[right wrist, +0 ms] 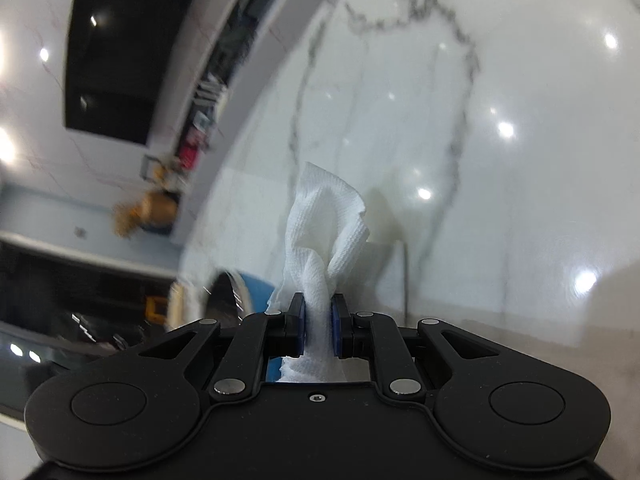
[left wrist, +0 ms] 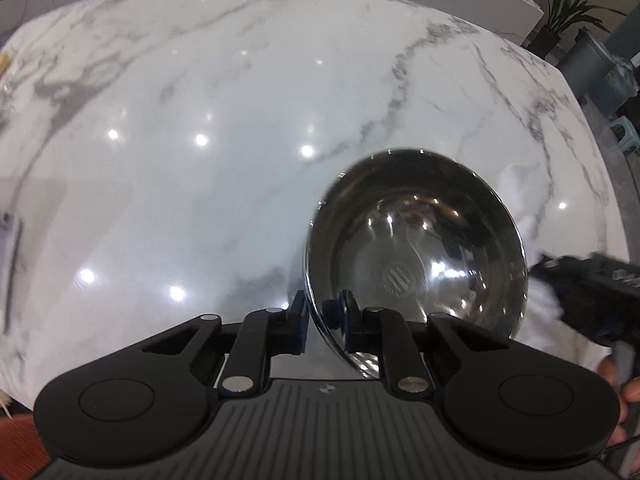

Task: Clean bowl
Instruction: 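Wipe the outer wall once more with the cloth in the right tool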

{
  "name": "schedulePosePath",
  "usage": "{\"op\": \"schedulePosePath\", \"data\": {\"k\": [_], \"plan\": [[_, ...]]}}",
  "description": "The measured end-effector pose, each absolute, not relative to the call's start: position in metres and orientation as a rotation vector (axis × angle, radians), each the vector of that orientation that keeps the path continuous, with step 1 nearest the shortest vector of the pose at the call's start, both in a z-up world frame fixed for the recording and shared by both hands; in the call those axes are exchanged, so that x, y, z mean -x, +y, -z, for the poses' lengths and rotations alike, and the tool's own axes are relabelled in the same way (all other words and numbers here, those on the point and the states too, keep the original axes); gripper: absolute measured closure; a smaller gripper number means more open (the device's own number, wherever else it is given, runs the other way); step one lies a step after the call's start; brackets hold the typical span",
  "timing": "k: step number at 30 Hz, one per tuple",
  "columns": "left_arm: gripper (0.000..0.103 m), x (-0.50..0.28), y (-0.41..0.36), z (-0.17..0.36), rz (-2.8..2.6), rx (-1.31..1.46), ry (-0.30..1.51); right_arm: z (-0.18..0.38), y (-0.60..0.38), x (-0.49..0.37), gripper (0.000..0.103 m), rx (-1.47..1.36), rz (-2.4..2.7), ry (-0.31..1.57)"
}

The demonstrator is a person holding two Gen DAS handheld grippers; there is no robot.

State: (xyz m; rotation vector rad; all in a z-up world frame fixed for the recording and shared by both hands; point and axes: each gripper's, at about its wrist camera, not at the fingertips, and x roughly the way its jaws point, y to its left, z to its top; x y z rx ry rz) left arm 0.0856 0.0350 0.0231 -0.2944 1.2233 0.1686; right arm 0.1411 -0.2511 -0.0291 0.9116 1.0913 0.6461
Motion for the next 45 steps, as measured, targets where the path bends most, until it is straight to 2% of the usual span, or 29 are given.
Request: {"op": "schedulePosePath", "data": {"k": [9,23,27,31,33,40,45], "plan": [[0.090,-0.088,0.033,-0.023,-0.119,0.257,1.204,0.029,-0.247,-0.141,0.091,-0.916,-0.684,1.089],[0.090,-0.093,0.021,-0.019,-0.086,0.313,1.206,0.041,-0.246,-0.137,0.091,-0.803,-0.562,1.192],[0.070,-0.088,0.025,-0.017,-0.107,0.393,1.231,0.040,-0.247,-0.136,0.091,-0.799,-0.563,1.192],[0.068,-0.084,0.028,-0.016,-0.128,0.473,1.255,0.038,-0.249,-0.137,0.091,-0.794,-0.563,1.191],[0.068,-0.083,0.026,-0.015,-0.126,0.475,1.266,0.038,-0.248,-0.139,0.091,-0.791,-0.563,1.191],[0.085,-0.084,0.024,-0.019,-0.126,0.416,1.259,0.035,-0.249,-0.139,0.091,-0.797,-0.564,1.187],[0.090,-0.086,0.030,-0.023,-0.152,0.365,1.247,0.027,-0.260,-0.139,0.091,-0.882,-0.587,1.094]]}}
